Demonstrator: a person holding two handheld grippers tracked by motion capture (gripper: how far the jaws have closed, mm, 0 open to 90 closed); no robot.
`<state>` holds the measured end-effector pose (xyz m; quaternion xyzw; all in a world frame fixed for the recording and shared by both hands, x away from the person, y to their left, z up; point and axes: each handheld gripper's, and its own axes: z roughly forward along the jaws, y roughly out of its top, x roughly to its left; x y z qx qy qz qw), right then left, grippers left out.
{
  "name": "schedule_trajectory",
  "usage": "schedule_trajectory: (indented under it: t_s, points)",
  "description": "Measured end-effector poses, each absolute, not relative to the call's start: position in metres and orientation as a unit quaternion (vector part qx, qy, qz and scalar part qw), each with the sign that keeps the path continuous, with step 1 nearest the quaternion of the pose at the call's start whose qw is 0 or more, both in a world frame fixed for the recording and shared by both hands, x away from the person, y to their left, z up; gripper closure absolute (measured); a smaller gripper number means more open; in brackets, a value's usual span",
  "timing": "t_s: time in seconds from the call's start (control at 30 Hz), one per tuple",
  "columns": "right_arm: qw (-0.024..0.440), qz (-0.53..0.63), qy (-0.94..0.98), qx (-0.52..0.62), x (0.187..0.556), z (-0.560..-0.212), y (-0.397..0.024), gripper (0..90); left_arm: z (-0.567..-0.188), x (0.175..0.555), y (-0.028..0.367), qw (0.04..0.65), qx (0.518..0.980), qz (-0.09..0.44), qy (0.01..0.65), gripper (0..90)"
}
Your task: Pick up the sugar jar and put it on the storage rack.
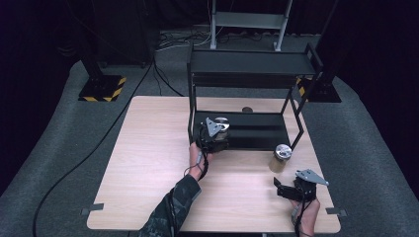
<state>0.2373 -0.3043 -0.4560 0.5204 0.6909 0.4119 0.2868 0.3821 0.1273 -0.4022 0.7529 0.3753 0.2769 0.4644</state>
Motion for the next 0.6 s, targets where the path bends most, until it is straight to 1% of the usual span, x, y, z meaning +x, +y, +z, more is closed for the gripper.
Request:
schedule_trajectory:
  t_s: [0.6]
  points:
    - [0.287,0.412,0.691,0.520,0.237,-0.456,-0.304,1.3,-0.404,0.393,0.120,0.462,0.753,0.279,0.376,30.4]
